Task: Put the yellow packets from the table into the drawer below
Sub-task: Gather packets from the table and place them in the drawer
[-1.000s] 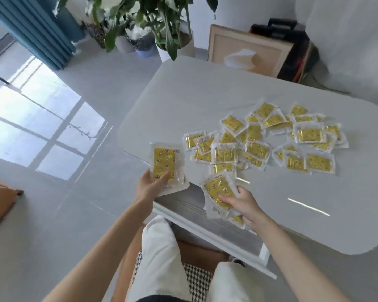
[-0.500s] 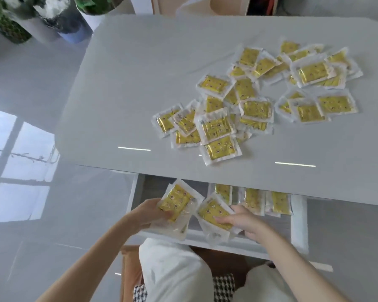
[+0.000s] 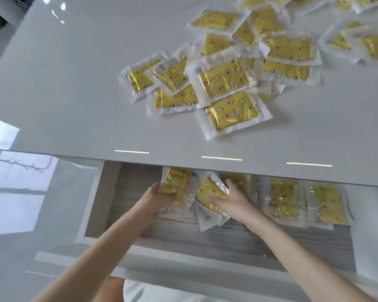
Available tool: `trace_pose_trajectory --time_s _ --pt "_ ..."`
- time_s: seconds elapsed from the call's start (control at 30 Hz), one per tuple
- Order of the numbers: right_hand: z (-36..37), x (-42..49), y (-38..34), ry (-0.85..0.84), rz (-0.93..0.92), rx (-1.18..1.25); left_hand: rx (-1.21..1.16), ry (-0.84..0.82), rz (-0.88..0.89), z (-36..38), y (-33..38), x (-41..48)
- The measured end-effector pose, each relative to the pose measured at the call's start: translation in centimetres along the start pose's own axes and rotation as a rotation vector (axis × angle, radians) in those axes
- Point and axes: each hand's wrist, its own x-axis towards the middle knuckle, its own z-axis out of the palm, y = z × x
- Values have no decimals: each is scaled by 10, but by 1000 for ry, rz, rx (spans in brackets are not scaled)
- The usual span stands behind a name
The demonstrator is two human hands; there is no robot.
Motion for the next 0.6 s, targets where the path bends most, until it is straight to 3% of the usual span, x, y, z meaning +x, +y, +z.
trace_pose_trajectory --time_s 0.2,0.4,0.6 --pt "21 32 1 119 -89 -74 149 -10 95 -16 -4 24" --pt "30 39 0 207 -188 -185 588 22 343 -13 2 36" --pt "27 33 -1 277 -198 -275 1028 217 407 -12 2 31"
